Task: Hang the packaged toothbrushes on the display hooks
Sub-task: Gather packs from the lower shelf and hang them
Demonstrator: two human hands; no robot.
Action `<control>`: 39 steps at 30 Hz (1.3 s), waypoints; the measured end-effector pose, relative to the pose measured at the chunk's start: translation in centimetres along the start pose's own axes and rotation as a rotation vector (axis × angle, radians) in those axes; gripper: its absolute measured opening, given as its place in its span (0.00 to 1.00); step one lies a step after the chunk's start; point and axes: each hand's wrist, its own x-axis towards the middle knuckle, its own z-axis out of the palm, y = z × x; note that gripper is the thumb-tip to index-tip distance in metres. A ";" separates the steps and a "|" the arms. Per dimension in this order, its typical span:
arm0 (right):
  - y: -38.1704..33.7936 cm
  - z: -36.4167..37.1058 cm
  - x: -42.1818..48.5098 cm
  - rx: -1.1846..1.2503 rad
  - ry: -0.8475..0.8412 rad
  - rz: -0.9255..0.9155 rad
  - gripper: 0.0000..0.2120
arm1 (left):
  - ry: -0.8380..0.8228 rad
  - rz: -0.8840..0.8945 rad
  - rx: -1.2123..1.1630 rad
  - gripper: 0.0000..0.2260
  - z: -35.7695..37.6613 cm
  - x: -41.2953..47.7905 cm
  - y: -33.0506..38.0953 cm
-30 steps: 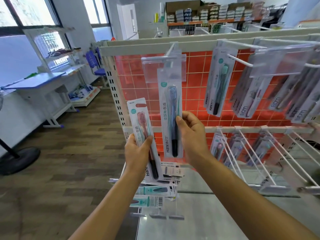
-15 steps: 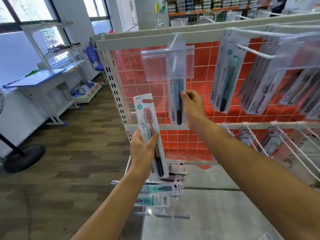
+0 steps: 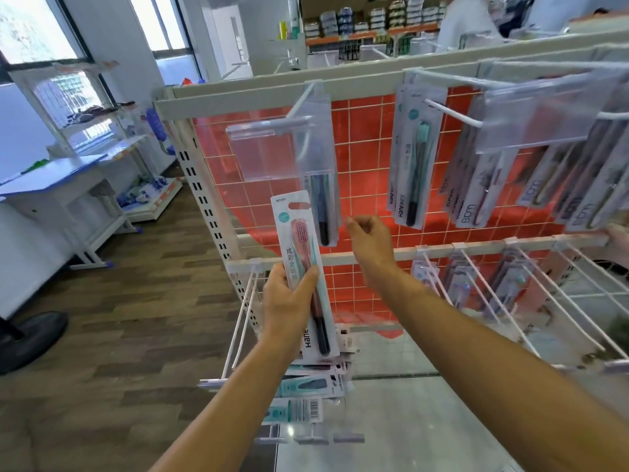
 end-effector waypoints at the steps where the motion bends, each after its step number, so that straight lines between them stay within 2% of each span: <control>1: 0.4 -0.7 -0.3 -0.003 0.003 0.008 0.05 | -0.008 -0.002 -0.001 0.04 0.5 -0.1 0.0; 4: 1.1 -3.0 -1.3 0.035 -0.041 0.048 0.06 | -0.023 -0.024 -0.002 0.03 2.3 -0.4 -0.2; 11: 0.5 -7.8 -3.0 0.118 -0.191 0.064 0.12 | -0.078 -0.024 -0.011 0.07 6.7 -1.4 0.1; 15: 0.2 -10.5 -3.3 0.124 -0.238 0.085 0.11 | -0.120 -0.045 -0.021 0.09 9.7 -2.4 0.5; 29: 0.1 -23.3 -4.2 0.084 -0.140 0.066 0.08 | -0.265 -0.123 -0.057 0.09 21.0 -7.9 1.9; 39: -0.6 -31.4 -5.3 0.119 -0.121 0.044 0.11 | -0.317 -0.088 -0.008 0.08 27.4 -11.6 2.3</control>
